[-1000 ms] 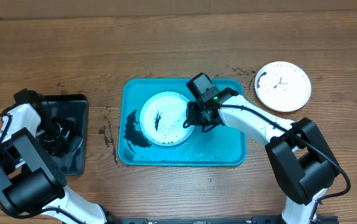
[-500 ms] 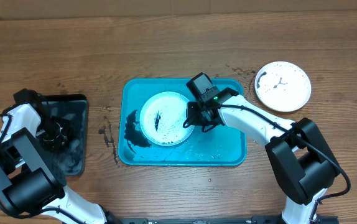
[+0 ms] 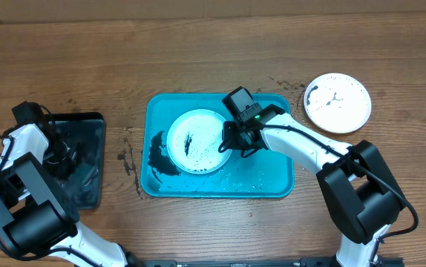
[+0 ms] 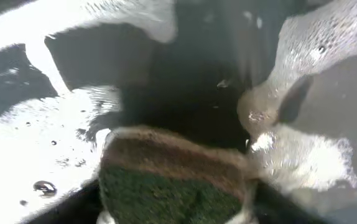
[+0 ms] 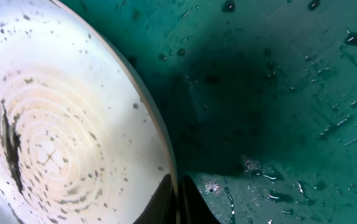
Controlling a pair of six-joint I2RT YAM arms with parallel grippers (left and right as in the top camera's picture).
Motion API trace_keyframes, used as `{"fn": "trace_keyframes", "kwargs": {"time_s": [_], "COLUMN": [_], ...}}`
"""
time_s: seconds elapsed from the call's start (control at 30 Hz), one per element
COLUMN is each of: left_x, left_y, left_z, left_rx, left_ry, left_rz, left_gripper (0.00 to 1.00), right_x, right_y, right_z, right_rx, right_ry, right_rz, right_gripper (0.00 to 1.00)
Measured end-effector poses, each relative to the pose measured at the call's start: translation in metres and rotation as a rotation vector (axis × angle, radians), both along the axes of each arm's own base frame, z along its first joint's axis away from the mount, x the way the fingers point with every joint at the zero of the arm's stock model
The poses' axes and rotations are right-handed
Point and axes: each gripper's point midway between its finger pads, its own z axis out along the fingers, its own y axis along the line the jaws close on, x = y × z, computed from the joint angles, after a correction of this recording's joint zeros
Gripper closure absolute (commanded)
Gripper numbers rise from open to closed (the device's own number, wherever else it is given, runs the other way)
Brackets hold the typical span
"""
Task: Clean dirty plates on tray and stack at the side
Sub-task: 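Rub the sponge in the soapy basin water with the left gripper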
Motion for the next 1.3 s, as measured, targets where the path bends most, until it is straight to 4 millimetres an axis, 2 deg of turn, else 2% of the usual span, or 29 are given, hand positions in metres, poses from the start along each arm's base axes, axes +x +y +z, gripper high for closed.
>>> {"fn": "trace_keyframes", "kwargs": {"time_s": [0.03, 0.17, 0.2, 0.3, 0.33, 0.37, 0.53, 0.6, 0.67, 0.7, 0.73, 0.77, 0.87, 0.93, 0.97, 1.03, 1.1, 1.13, 1.17, 1.2, 1.23, 1.3], "left_x": [-0.001, -0.001, -0.001, -0.005, -0.008, -0.012, -0.025, -0.032, -0.038, -0.039, -0.039, -0.039, -0.036, -0.034, -0.033, -0.031, -0.029, -0.028, -0.026, -0.024, -0.023, -0.015], "left_y": [0.001, 0.002, 0.002, 0.001, -0.001, -0.004, -0.019, -0.035, -0.046, -0.049, -0.051, -0.053, -0.055, -0.053, -0.052, -0.051, -0.049, -0.048, -0.046, -0.045, -0.044, -0.039], "left_z": [0.0, 0.0, 0.0, 0.0, 0.0, -0.001, 0.0, 0.0, 0.001, 0.001, 0.001, 0.0, 0.001, 0.0, 0.0, 0.0, -0.001, -0.001, -0.001, -0.001, -0.001, -0.002], "left_rx": [0.008, 0.013, 0.013, 0.008, 0.0, -0.01, -0.083, -0.163, -0.218, -0.233, -0.244, -0.255, -0.265, -0.259, -0.255, -0.25, -0.241, -0.234, -0.227, -0.221, -0.216, -0.195], "left_ry": [0.005, 0.007, 0.008, 0.023, 0.036, 0.052, 0.094, 0.115, 0.134, 0.135, 0.133, 0.128, 0.116, 0.106, 0.102, 0.094, 0.088, 0.083, 0.076, 0.07, 0.063, 0.032], "left_rz": [-0.002, -0.003, -0.002, -0.003, -0.002, -0.002, 0.002, 0.002, 0.003, 0.006, 0.003, 0.0, -0.002, -0.002, -0.004, 0.002, -0.002, -0.004, -0.004, -0.001, -0.006, -0.008], "left_gripper": [0.95, 0.96, 0.86, 0.3, 0.06, 0.0, 0.0, 0.0, 0.16, 0.28, 0.48, 0.58, 0.76, 0.85, 0.96, 0.94, 0.88, 0.77, 0.62, 0.29, 0.04, 0.0], "right_x": [0.0, 0.0, 0.0, 0.0, 0.0, 0.0, 0.0, 0.0, 0.0, 0.0, 0.0, 0.0, 0.0, 0.0, 0.0, 0.0, 0.0, 0.0, 0.0, 0.0, 0.0, 0.0], "right_y": [0.0, 0.0, 0.0, 0.0, 0.0, 0.0, 0.0, 0.0, 0.0, 0.0, 0.0, 0.0, 0.0, 0.0, 0.0, 0.0, 0.0, 0.0, 0.0, 0.0, 0.0, 0.0], "right_z": [0.0, 0.0, 0.0, 0.0, 0.0, 0.0, 0.0, 0.0, 0.0, 0.0, 0.0, 0.0, 0.0, 0.0, 0.0, 0.0, 0.0, 0.0, 0.0, 0.0, 0.0, 0.0], "right_rx": [0.0, 0.0, 0.0, 0.0, 0.0, 0.0, 0.001, 0.0, 0.001, 0.0, 0.0, 0.0, -0.001, 0.0, 0.0, 0.0, 0.0, 0.0, -0.001, -0.001, 0.0, -0.001], "right_ry": [0.0, 0.0, 0.0, 0.0, 0.0, 0.0, 0.0, 0.0, 0.0, 0.0, 0.0, 0.0, 0.001, 0.001, 0.001, 0.001, 0.0, 0.001, 0.0, 0.0, 0.001, 0.0], "right_rz": [0.0, 0.0, 0.0, 0.0, 0.0, 0.0, 0.0, 0.001, 0.0, 0.0, 0.0, 0.0, 0.0, 0.0, 0.0, 0.0, 0.0, 0.0, 0.0, 0.0, 0.0, 0.0], "right_gripper": [0.96, 0.96, 0.96, 0.96, 0.96, 0.96, 0.96, 0.96, 0.96, 0.96, 0.96, 0.96, 0.96, 0.96, 0.96, 0.96, 0.96, 0.96, 0.96, 0.96, 0.96, 0.96]}}
